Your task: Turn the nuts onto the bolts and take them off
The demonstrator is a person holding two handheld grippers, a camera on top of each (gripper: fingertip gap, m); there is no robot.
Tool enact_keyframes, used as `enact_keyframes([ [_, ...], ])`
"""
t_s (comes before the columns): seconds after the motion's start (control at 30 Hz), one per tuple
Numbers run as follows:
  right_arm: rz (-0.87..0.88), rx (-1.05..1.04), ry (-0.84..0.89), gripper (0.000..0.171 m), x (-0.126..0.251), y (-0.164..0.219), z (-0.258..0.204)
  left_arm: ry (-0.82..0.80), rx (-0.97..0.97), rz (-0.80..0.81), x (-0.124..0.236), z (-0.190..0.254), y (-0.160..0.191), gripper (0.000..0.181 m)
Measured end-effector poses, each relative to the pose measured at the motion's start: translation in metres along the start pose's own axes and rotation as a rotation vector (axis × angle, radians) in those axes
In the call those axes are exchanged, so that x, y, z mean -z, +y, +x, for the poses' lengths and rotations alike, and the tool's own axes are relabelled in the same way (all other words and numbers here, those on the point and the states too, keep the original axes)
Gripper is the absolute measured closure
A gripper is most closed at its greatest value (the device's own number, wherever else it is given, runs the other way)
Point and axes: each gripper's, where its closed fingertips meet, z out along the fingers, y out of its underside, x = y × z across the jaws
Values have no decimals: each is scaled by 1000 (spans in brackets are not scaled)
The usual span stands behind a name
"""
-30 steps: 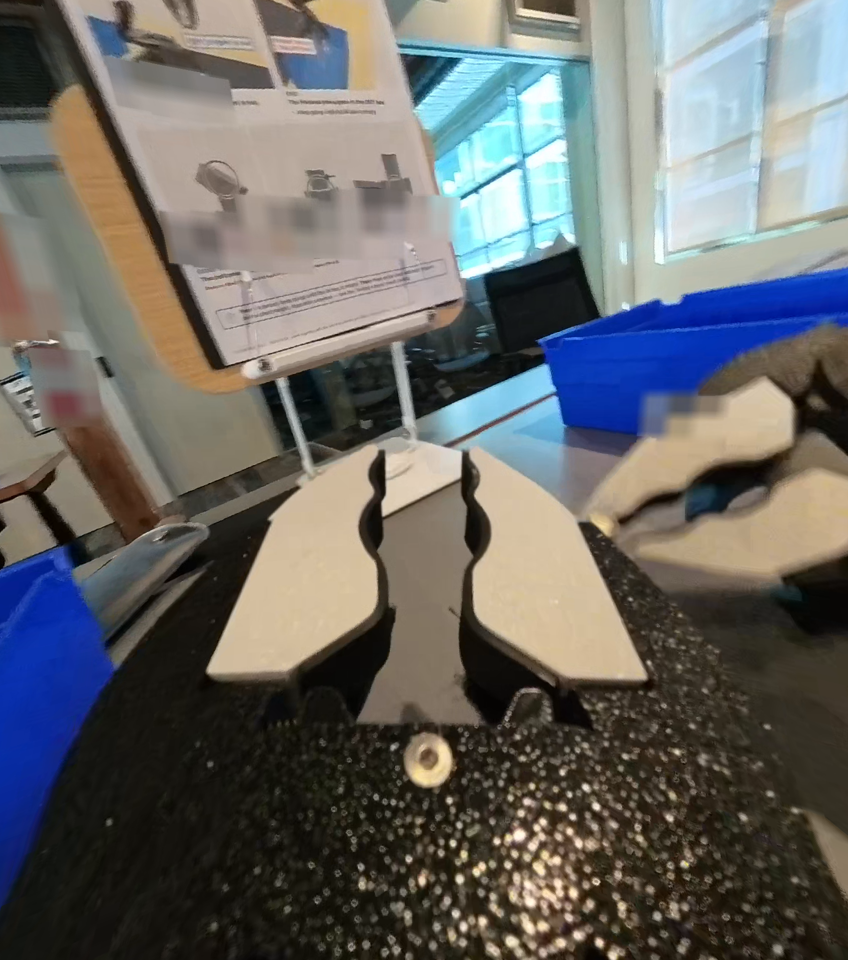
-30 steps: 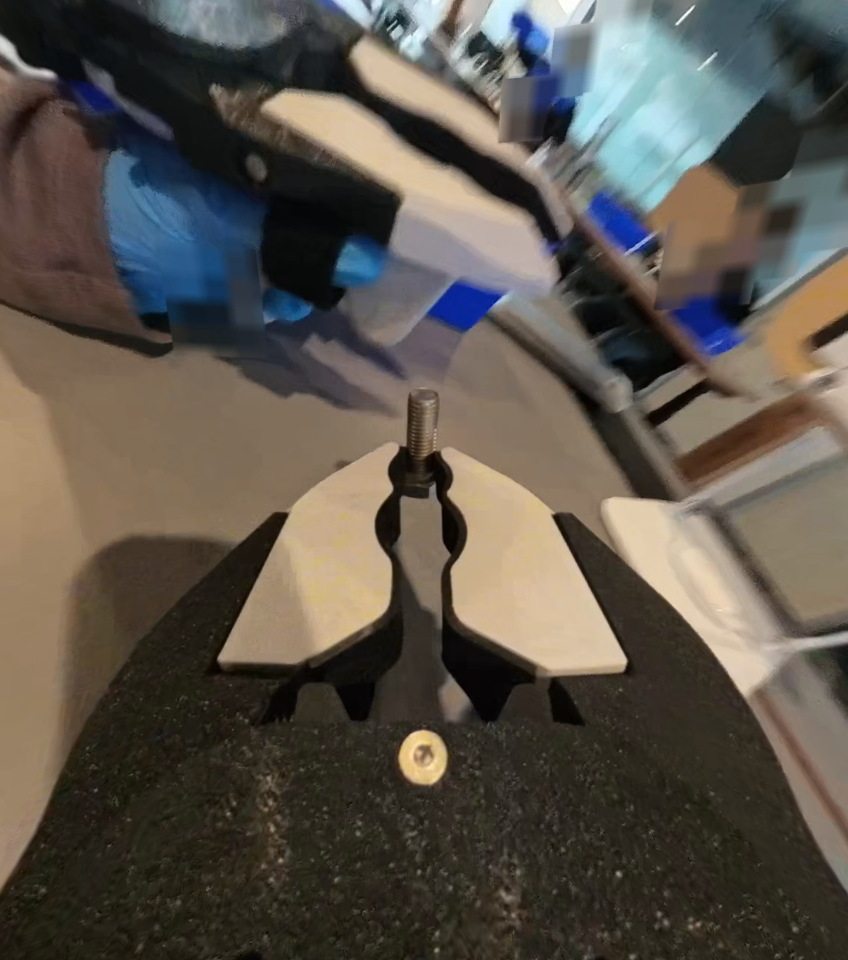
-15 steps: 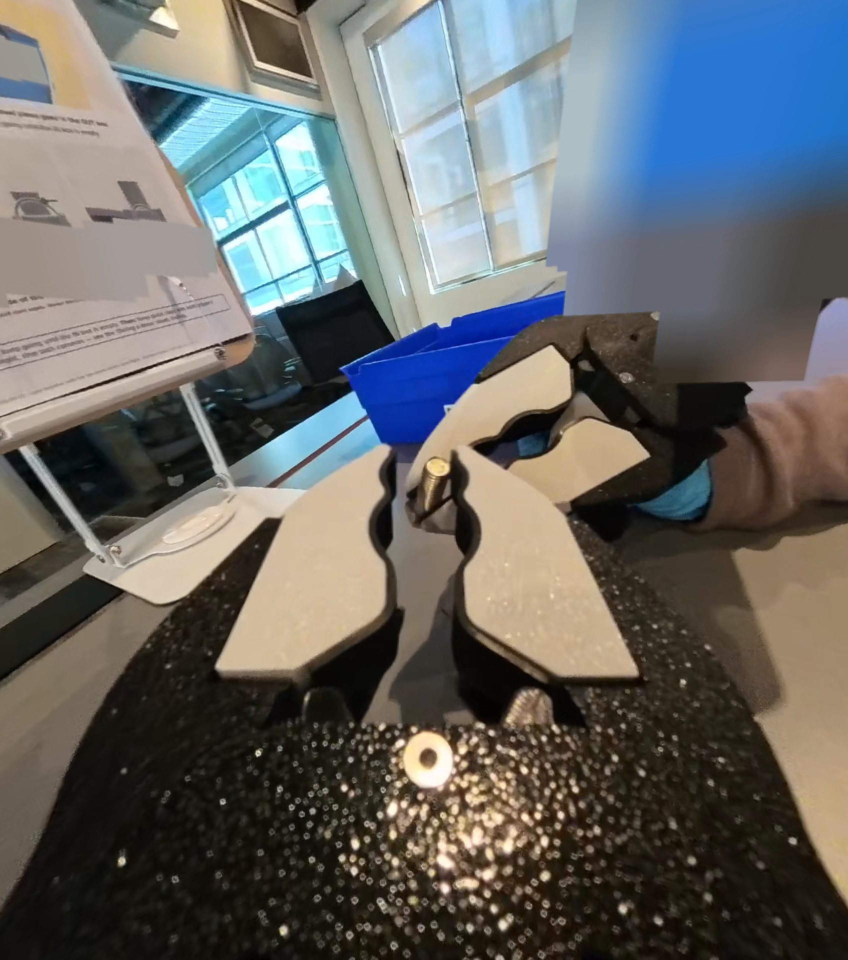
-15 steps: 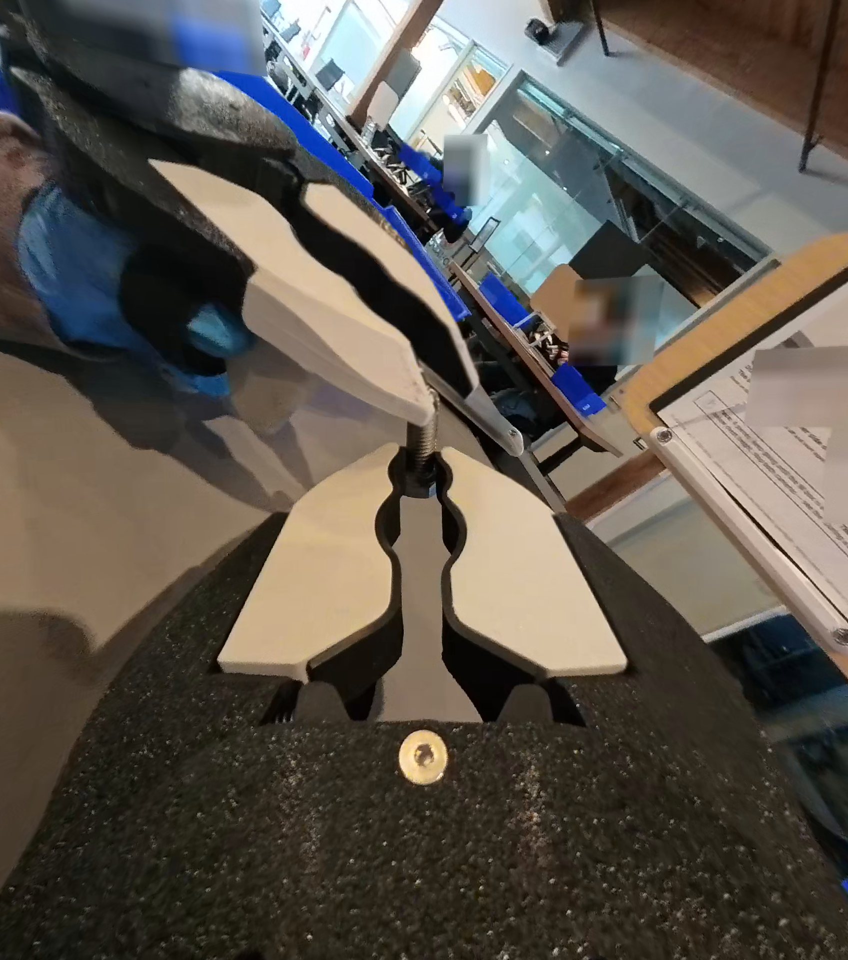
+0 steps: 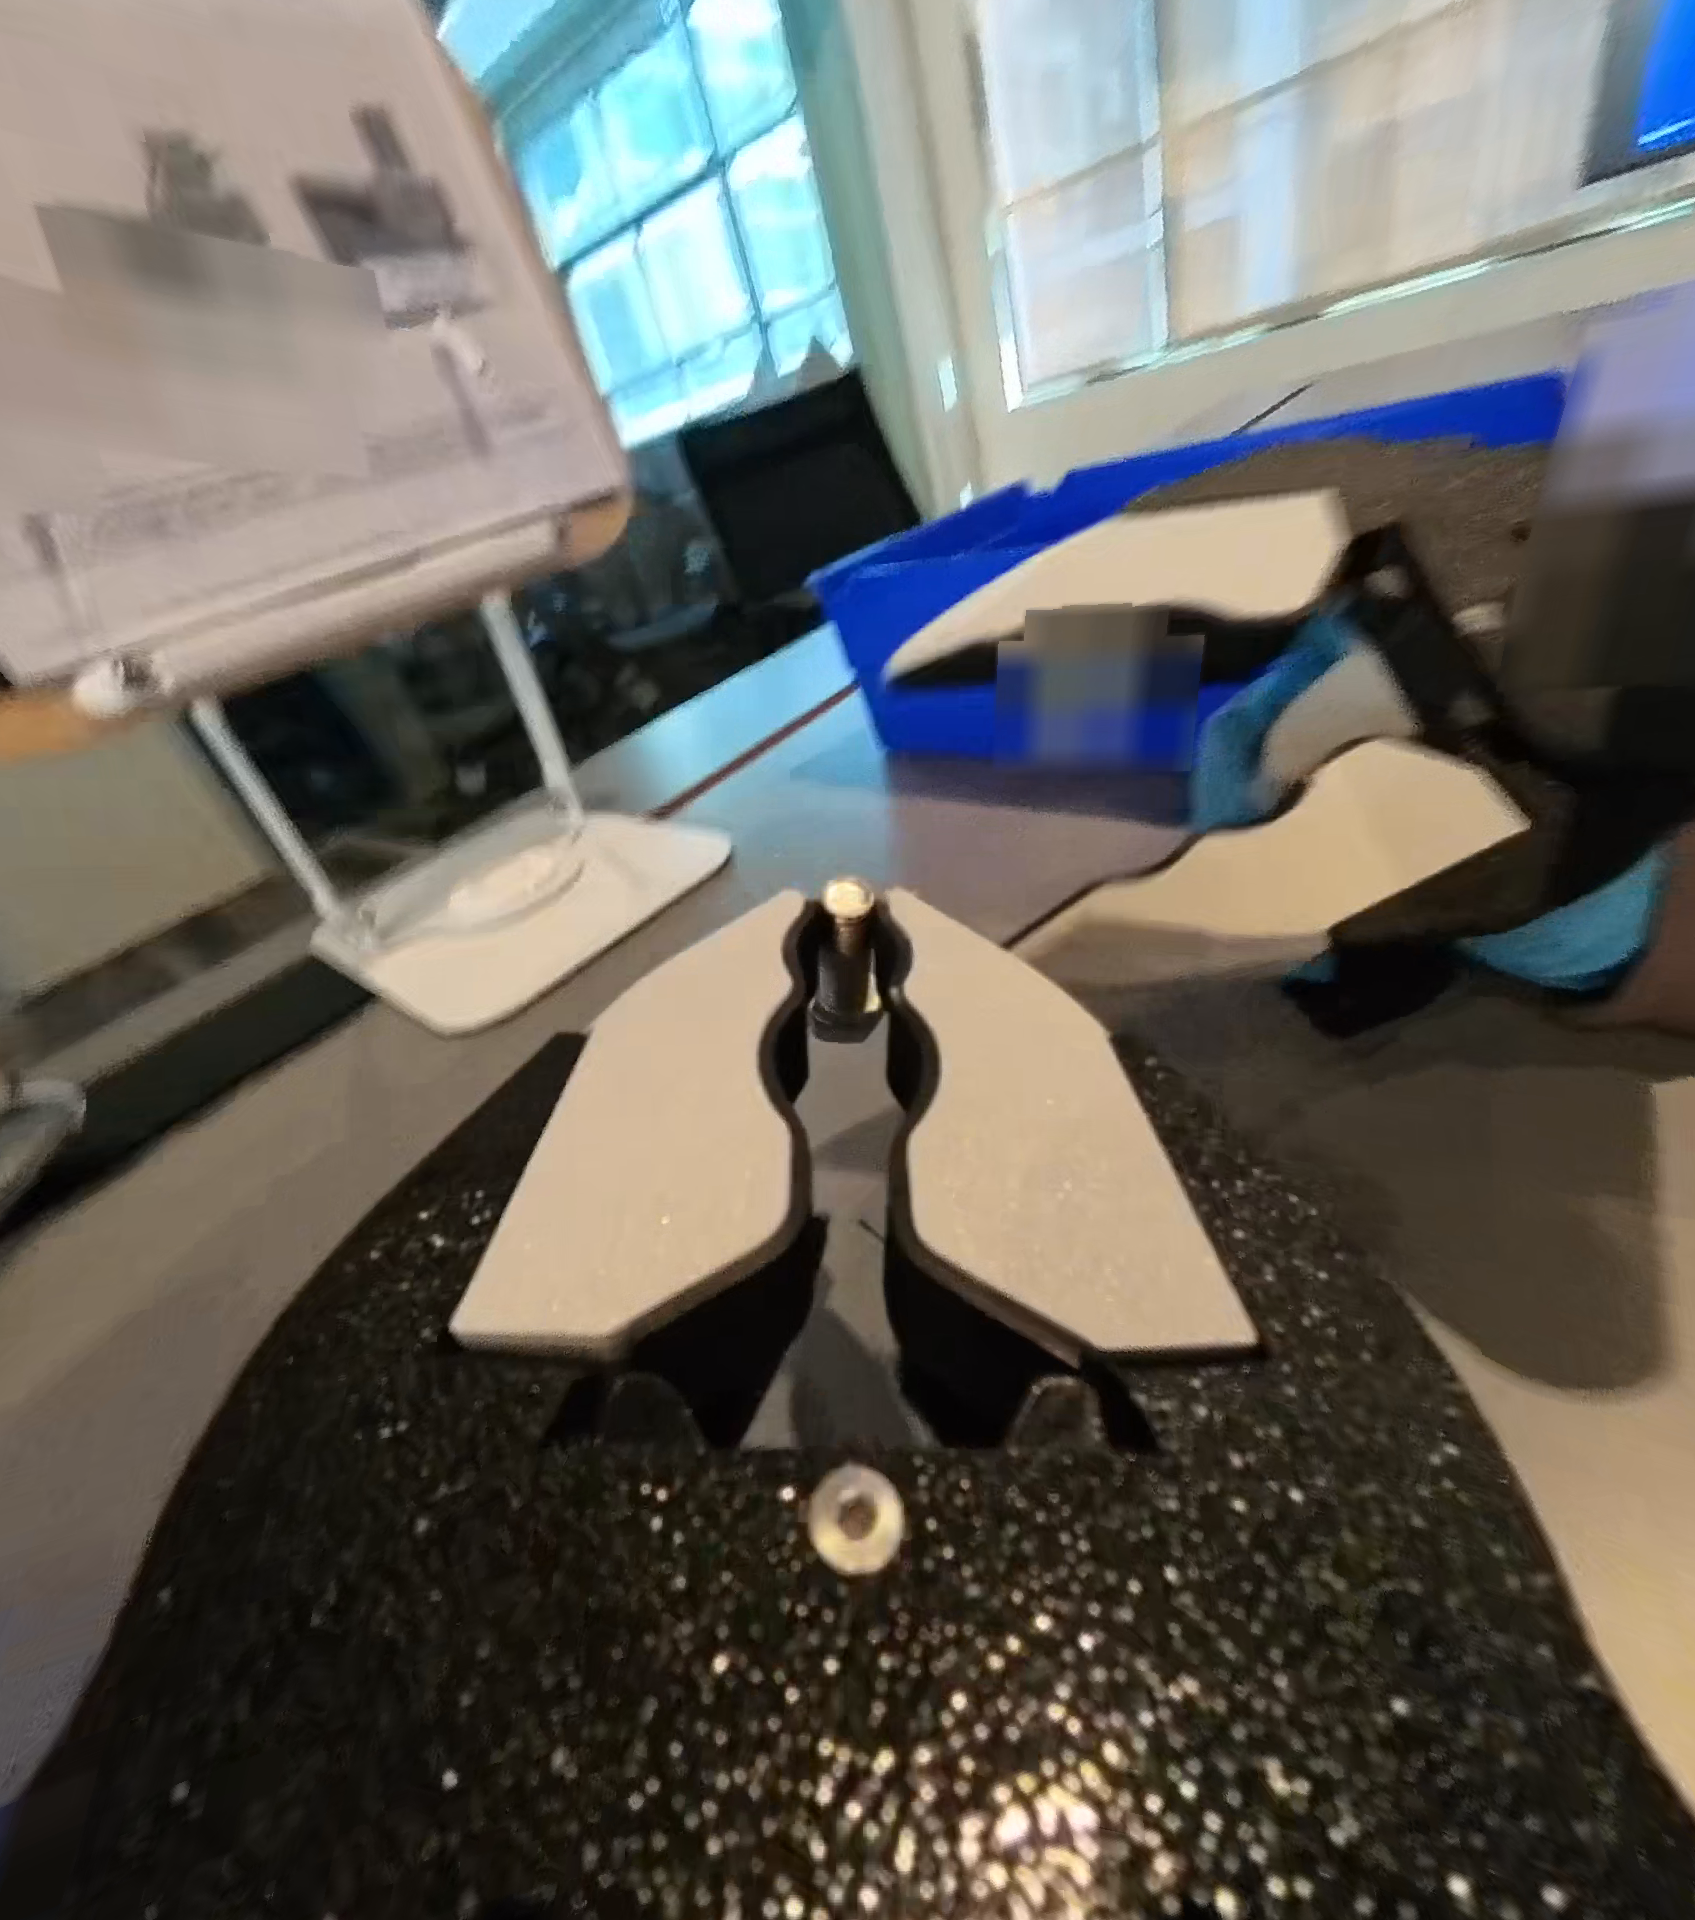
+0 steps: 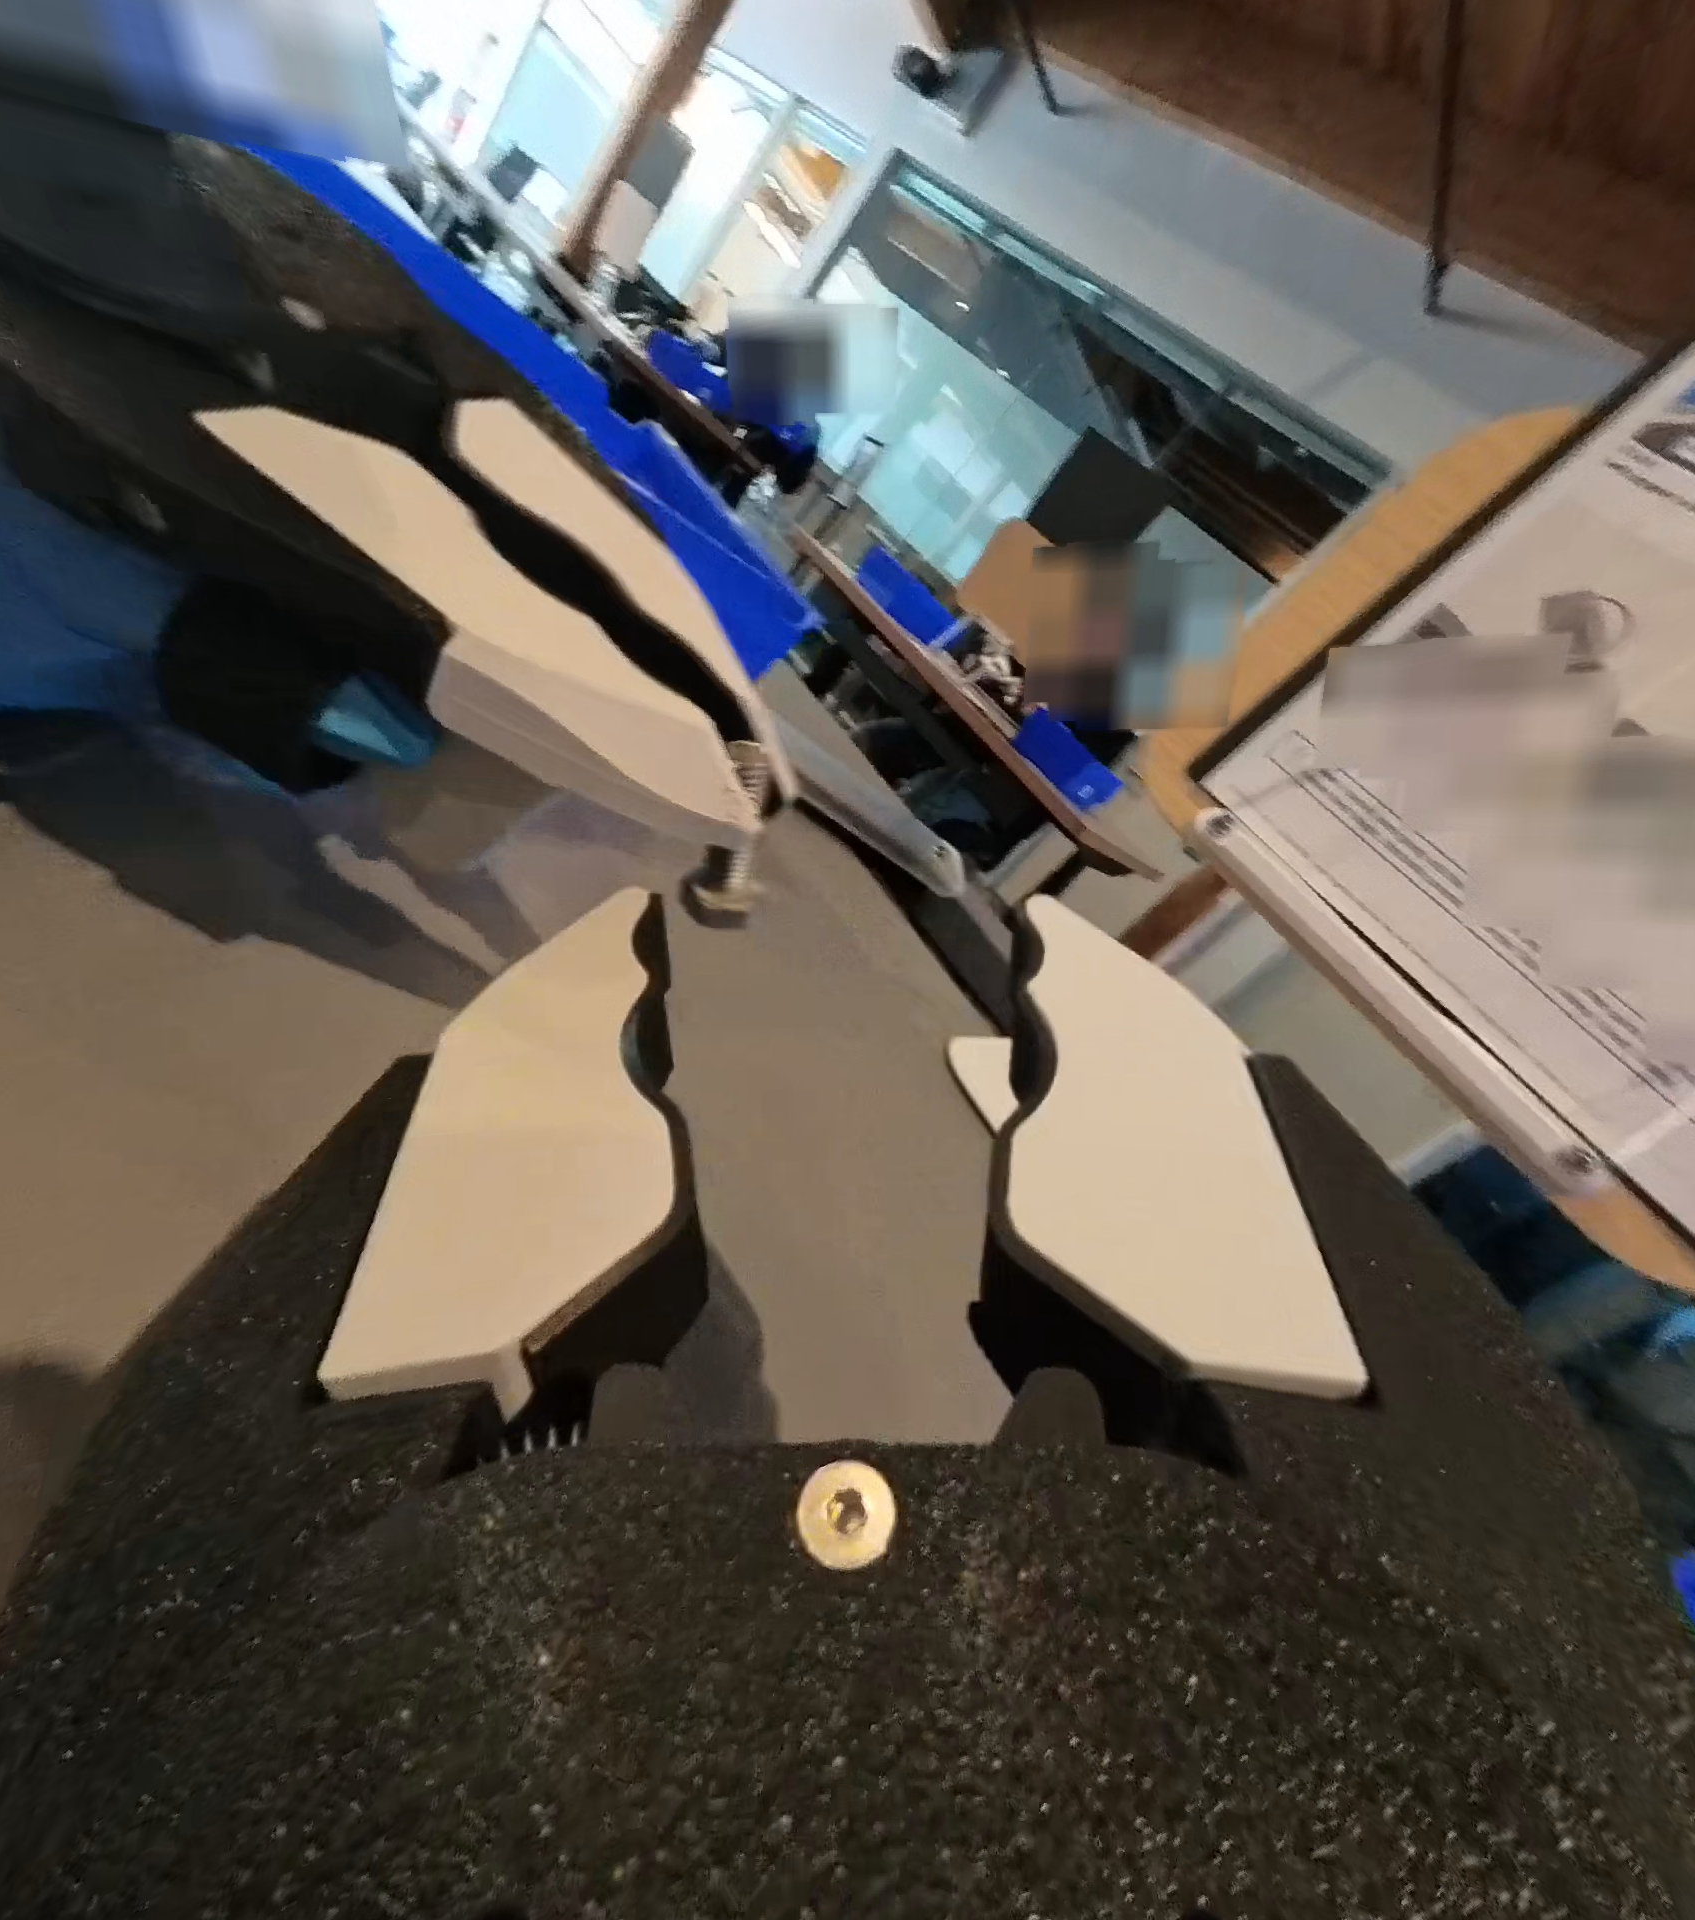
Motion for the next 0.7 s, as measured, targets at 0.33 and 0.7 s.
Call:
enact_keyframes([
  [0.33, -2, -100, 151, 123, 14, 7, 34, 34, 180, -425, -7, 4, 58, 172],
  [0.7, -16, -158, 113, 132, 11, 12, 31, 58, 169, -534, -7, 11, 73, 172],
])
